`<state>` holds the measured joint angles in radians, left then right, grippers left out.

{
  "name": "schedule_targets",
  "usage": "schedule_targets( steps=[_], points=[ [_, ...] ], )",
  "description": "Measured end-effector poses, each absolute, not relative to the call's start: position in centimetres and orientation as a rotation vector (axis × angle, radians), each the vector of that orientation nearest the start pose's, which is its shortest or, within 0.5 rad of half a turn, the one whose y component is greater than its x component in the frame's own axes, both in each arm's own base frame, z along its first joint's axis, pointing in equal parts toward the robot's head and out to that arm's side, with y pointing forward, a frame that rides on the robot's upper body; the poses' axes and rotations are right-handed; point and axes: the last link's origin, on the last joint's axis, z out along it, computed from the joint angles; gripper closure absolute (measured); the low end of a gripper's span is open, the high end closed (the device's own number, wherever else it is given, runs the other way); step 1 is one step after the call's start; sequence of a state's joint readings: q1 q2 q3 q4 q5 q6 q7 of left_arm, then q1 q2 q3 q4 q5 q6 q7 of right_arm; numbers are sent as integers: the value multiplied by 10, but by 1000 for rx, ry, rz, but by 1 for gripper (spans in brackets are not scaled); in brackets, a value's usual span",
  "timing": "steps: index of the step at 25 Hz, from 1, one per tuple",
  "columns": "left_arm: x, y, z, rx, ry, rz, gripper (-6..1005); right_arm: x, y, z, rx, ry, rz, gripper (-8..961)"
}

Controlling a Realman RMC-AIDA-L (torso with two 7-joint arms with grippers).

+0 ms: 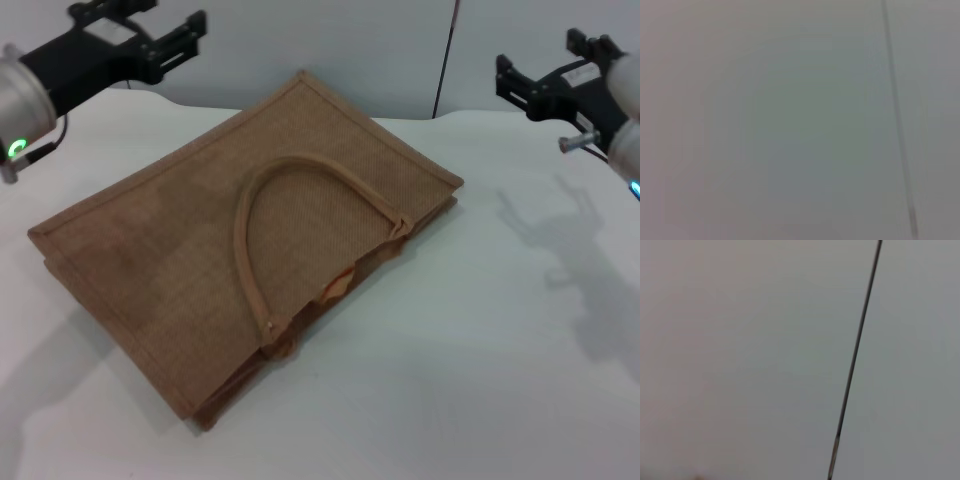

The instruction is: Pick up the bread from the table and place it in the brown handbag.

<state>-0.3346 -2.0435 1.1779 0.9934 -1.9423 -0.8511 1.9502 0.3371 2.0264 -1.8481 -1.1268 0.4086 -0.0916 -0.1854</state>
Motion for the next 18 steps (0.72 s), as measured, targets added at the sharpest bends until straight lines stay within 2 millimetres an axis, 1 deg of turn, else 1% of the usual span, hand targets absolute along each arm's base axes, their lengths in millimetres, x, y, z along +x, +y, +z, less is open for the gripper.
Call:
schedule_targets(
  steps=[2,3,5,6,7,8,10,13,15,18],
  points=[
    [-248,390,74,-1976,-346,-727,301,202,395,-7,-1864,422,503,71],
    [-248,390,74,-1976,-346,-727,302,206,393,-6,-1845,405,522,71],
    [-257,388,69,-1951,-349,-720,302,216,389,-7,-1815,380,542,72],
    [-260,386,65,-1945,-344,-712,303,221,388,-8,-1807,375,542,72],
    [-267,385,57,-1930,-331,-688,303,227,387,-8,-1793,361,546,72],
    [-267,385,57,-1930,-331,-688,303,233,386,-8,-1781,345,547,72],
    [-275,382,46,-1908,-325,-668,304,245,385,-9,-1759,304,545,71],
    [-284,379,38,-1865,-337,-660,305,262,384,-8,-1735,244,552,71],
    [-291,376,34,-1842,-341,-637,305,266,385,-9,-1739,228,571,70],
    [-302,372,30,-1813,-348,-603,306,270,388,-14,-1771,274,591,70]
  ],
)
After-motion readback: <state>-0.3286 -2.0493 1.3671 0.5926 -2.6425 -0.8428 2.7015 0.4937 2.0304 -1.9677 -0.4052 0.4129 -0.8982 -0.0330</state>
